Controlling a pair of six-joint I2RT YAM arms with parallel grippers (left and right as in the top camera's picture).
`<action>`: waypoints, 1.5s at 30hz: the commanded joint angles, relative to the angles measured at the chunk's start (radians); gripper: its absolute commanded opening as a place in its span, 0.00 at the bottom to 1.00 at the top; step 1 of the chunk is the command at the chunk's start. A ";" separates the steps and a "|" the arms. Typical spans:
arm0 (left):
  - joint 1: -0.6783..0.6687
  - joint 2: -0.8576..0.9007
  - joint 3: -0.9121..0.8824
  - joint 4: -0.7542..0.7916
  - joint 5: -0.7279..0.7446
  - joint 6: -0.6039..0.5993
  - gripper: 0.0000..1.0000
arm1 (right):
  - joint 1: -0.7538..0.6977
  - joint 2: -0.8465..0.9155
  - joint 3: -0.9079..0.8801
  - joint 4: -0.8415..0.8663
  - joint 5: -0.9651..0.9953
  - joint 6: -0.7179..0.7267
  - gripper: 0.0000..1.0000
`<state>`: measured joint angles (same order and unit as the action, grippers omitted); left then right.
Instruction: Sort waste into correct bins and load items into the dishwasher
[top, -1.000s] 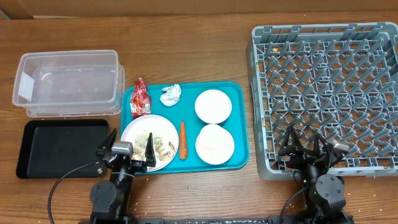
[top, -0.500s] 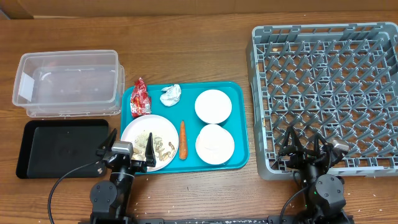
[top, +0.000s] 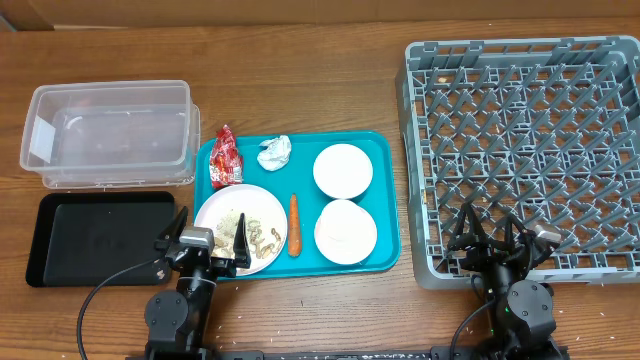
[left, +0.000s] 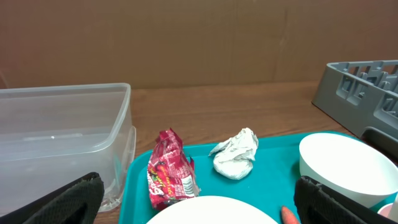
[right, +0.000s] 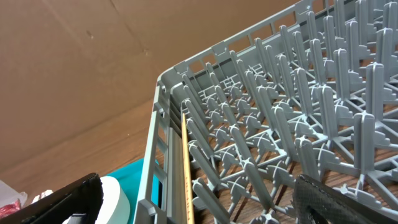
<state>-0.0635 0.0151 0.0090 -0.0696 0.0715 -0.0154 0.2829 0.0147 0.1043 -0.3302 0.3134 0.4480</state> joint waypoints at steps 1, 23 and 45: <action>0.006 -0.009 -0.004 -0.002 0.000 0.009 1.00 | -0.003 -0.010 -0.003 0.007 -0.001 -0.003 1.00; 0.006 -0.009 -0.004 0.004 0.000 0.010 1.00 | -0.004 -0.010 -0.003 0.012 0.000 -0.003 1.00; 0.005 0.089 0.410 -0.138 0.393 -0.077 1.00 | -0.003 0.161 0.467 -0.280 -0.404 -0.002 1.00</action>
<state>-0.0635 0.0433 0.2390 -0.1356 0.4465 -0.0723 0.2829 0.0879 0.4110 -0.5327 -0.0757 0.4477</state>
